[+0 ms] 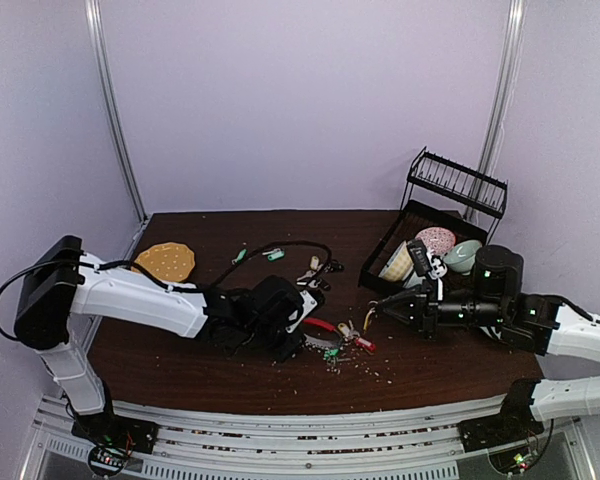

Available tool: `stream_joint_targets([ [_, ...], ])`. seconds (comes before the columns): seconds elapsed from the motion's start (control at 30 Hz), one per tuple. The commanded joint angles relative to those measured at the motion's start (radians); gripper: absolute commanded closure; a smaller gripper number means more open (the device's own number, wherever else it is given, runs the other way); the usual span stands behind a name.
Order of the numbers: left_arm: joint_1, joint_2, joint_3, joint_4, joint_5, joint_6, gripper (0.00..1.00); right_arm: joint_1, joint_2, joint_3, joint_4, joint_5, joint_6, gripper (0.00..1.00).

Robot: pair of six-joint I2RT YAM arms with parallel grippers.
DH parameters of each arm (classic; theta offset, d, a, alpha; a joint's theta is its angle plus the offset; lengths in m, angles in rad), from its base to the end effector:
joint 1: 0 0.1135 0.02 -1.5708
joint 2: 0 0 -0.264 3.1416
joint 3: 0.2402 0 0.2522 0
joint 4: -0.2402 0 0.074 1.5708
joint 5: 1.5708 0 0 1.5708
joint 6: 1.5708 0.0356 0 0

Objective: Put the keys on the keyring

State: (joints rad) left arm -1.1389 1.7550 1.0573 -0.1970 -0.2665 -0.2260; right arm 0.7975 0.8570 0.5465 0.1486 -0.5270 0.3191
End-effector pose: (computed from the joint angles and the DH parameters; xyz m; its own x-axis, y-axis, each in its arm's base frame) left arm 0.1602 -0.3252 0.1771 -0.4991 0.5664 -0.6559 0.7135 0.6981 0.0600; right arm 0.1284 0.1572 0.2784 -0.4097 -0.0316 -0.9117 -0.8812 0.2722 0.3866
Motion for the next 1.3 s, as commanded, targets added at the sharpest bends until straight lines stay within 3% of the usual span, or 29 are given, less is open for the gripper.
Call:
stream_joint_targets([
  [0.0,-0.001,-0.077,-0.122,0.221,0.038,0.174,1.00,-0.004,0.001,-0.020,0.039,0.007,0.015,1.00],
  [0.2,-0.001,-0.025,-0.209,0.437,0.156,0.295,1.00,-0.004,0.022,-0.023,0.042,0.006,0.025,1.00],
  [0.4,-0.002,0.023,-0.228,0.447,0.203,0.385,1.00,-0.004,0.030,-0.022,0.043,0.004,0.028,1.00],
  [0.8,0.024,0.093,-0.221,0.434,0.224,0.295,1.00,-0.004,0.036,-0.013,0.045,-0.004,0.022,1.00],
  [0.93,0.027,0.074,-0.240,0.454,0.202,0.271,0.86,-0.004,0.026,-0.017,0.047,-0.002,0.021,1.00],
  [1.27,0.026,0.055,-0.273,0.478,0.113,0.264,0.82,-0.004,0.035,-0.016,0.055,-0.009,0.023,1.00],
])
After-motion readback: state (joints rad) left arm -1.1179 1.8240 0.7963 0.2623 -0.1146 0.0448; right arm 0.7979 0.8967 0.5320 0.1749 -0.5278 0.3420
